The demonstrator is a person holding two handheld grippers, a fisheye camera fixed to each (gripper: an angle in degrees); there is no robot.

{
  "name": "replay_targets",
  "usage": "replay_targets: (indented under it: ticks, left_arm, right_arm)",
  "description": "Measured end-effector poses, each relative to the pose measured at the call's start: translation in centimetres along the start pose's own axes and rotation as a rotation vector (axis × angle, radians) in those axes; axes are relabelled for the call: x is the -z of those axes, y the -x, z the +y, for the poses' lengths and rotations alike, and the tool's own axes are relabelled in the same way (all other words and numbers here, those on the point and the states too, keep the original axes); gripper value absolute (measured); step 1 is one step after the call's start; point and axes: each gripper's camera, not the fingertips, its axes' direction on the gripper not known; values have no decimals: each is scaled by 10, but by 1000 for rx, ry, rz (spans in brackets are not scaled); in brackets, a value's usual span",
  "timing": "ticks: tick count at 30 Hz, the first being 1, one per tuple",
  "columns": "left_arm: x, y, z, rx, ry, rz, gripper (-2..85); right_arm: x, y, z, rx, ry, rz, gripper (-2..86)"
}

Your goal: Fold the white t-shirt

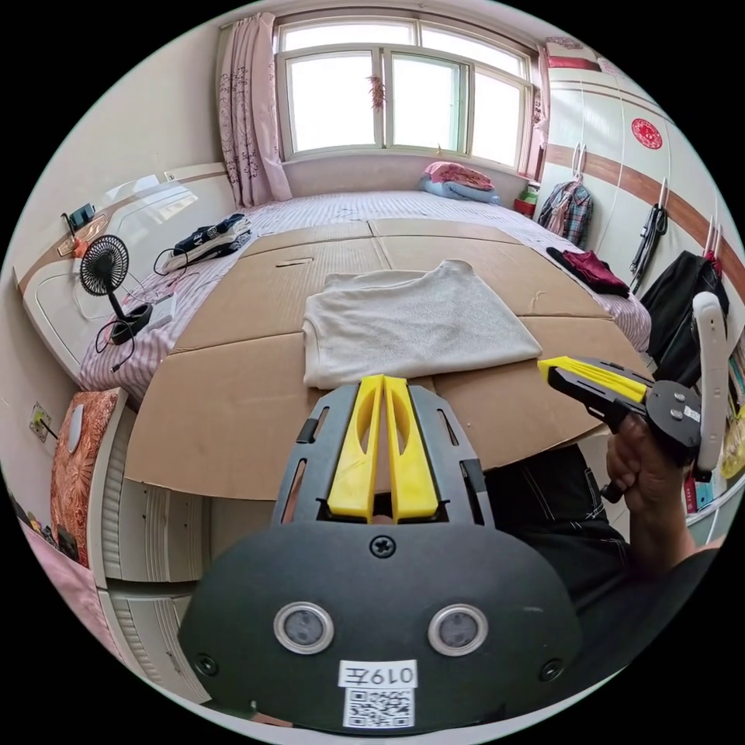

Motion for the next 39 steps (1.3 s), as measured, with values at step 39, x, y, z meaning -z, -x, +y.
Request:
replay_targets:
  ticks: [39]
  left_arm:
    - [8,32,-41,-72,48,57,9]
  right_arm:
    - [-172,-239,-10,26,-40,-32,-10]
